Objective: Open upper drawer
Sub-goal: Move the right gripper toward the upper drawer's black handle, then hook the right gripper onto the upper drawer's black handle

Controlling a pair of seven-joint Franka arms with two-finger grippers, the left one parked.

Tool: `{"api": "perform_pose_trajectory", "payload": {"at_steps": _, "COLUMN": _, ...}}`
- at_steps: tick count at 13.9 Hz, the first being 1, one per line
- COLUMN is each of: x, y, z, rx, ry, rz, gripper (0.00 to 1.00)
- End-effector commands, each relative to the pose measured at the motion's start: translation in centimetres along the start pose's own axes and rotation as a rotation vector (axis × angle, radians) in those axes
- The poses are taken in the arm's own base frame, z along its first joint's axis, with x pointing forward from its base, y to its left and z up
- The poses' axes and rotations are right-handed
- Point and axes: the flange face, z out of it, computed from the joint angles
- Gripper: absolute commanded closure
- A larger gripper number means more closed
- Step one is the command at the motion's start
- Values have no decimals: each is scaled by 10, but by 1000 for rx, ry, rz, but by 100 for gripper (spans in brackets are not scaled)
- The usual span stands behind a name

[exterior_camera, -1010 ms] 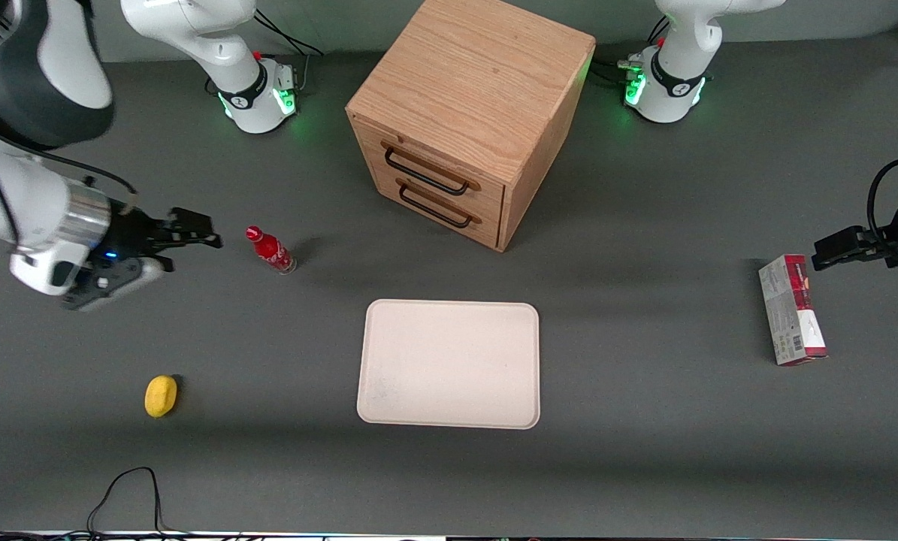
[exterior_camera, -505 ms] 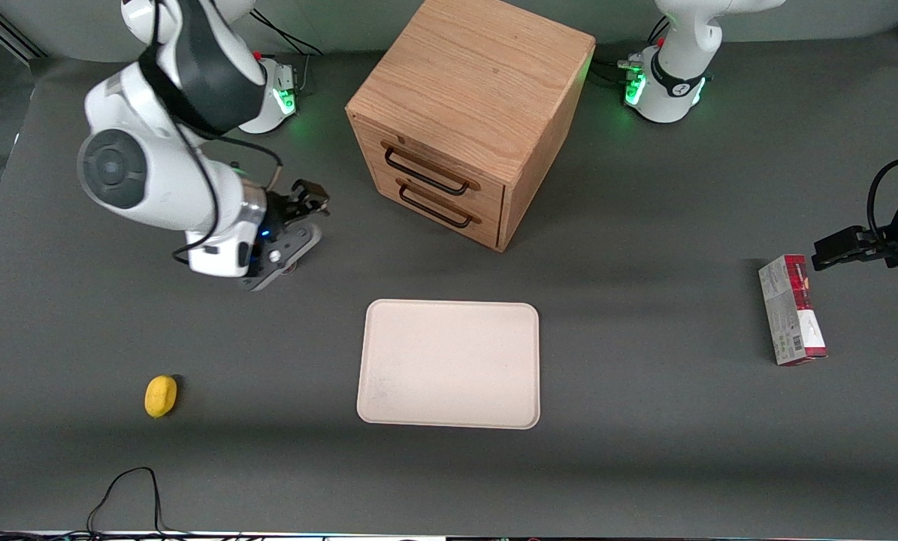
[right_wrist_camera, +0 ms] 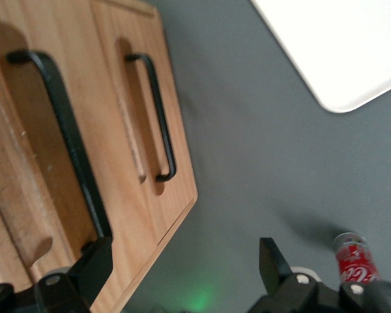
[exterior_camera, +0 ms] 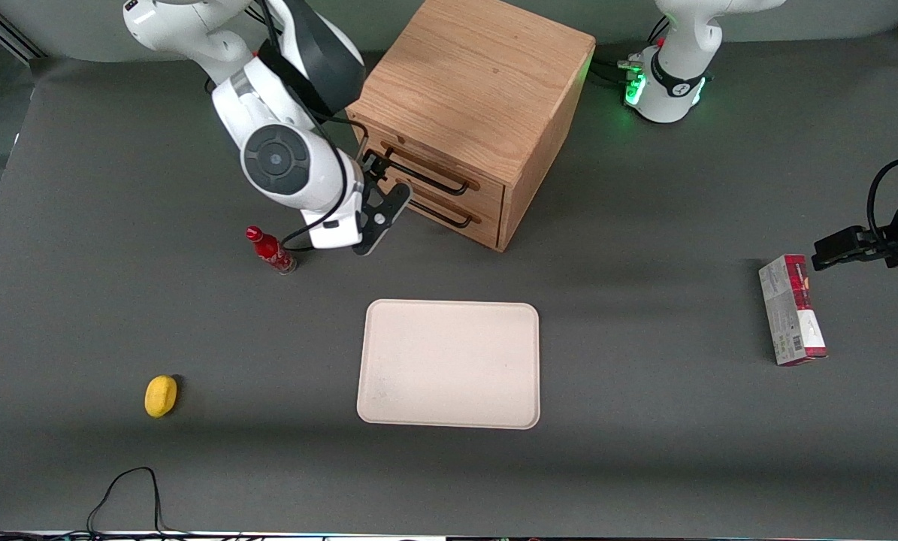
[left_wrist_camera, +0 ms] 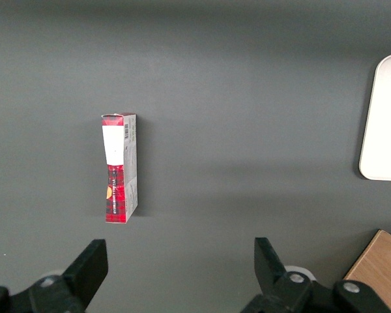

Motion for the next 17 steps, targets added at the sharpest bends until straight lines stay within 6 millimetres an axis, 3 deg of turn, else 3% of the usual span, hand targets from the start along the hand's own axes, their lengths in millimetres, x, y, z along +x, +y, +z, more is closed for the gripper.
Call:
{"api": "perform_pose_trajectory", "payload": {"at_steps": 1, "x": 3, "y": -22, "z": 0, "rx": 30, "ry": -19, "rz": -76, "gripper": 0}}
{"api": "perform_pose_trajectory", "payload": {"at_steps": 6, "x": 15, "y": -53, "z": 13, "rx": 37, "ry": -23, "rz": -125, "gripper": 0}}
{"api": "perform_pose_trajectory", "payload": {"at_steps": 9, "x": 23, "y": -61, "z": 21, "rx": 31, "ry": -21, "rz": -131, "gripper": 0}}
{"api": "perform_pose_trajectory", "payload": {"at_steps": 13, "x": 34, "y": -58, "z": 38, "rx": 24, "ry": -24, "rz": -130, "gripper": 0}}
{"api": "perform_pose_trajectory", "payload": {"at_steps": 17, "x": 36, "y": -57, "z": 40, "rx": 22, "ry": -20, "rz": -132, "gripper": 0}}
